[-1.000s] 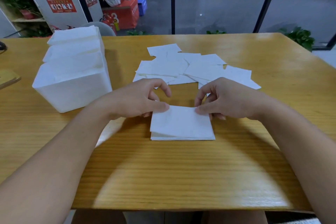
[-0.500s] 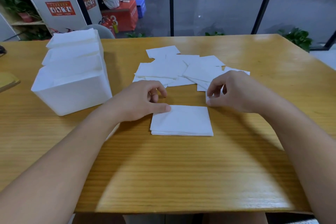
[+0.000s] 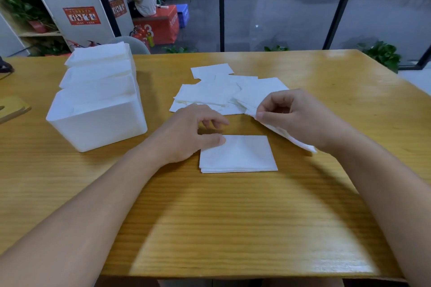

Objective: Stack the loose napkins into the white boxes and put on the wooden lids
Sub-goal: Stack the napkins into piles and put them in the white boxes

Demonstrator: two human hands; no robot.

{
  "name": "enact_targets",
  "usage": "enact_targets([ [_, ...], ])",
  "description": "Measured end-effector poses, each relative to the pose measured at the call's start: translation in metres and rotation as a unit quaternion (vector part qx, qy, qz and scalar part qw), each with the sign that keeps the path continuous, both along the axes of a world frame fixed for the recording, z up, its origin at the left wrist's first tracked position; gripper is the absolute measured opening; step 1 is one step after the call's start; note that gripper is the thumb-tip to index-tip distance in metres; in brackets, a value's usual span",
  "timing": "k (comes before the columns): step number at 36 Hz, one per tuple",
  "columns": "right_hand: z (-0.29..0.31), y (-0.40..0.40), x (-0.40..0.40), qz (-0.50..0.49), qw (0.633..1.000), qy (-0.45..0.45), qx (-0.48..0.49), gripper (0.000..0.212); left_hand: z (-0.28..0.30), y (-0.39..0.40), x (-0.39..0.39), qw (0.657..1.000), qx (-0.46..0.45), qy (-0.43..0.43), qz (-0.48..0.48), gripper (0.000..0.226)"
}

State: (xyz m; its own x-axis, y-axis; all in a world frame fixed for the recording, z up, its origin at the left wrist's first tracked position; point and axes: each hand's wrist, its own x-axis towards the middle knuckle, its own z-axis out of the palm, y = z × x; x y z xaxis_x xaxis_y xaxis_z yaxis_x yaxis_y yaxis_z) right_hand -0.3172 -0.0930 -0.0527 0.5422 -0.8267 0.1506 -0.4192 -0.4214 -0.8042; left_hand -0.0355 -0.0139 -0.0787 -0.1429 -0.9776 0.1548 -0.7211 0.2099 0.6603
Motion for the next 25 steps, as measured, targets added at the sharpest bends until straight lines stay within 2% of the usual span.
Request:
enact_targets([
  [3, 0.000, 0.004, 0.002, 0.036, 0.999, -0.031, 0.016, 0.013, 0.003, 0.000, -0.010, 0.999, -0.030, 0.032, -0.003, 0.033],
  [9, -0.007, 0.006, 0.009, 0.076, 0.996, -0.030, -0.047, 0.012, 0.000, 0.004, -0.024, 0.994, -0.076, 0.076, -0.027, 0.046],
  [14, -0.010, 0.017, 0.020, 0.108, 0.990, -0.064, -0.067, 0.006, -0.003, 0.002, -0.032, 0.988, -0.145, 0.058, 0.002, 0.019],
  [16, -0.009, 0.017, 0.020, 0.111, 0.989, -0.073, -0.070, 0.006, -0.003, 0.001, -0.028, 0.985, -0.157, 0.065, 0.012, 0.015],
  [20, -0.008, 0.011, 0.014, 0.083, 0.992, -0.057, -0.074, 0.027, -0.002, 0.000, -0.018, 0.982, -0.146, 0.109, 0.054, 0.013],
  [25, -0.014, 0.001, 0.010, 0.007, 0.996, -0.011, -0.087, 0.005, 0.000, -0.005, -0.002, 0.977, -0.136, 0.138, 0.086, 0.012],
])
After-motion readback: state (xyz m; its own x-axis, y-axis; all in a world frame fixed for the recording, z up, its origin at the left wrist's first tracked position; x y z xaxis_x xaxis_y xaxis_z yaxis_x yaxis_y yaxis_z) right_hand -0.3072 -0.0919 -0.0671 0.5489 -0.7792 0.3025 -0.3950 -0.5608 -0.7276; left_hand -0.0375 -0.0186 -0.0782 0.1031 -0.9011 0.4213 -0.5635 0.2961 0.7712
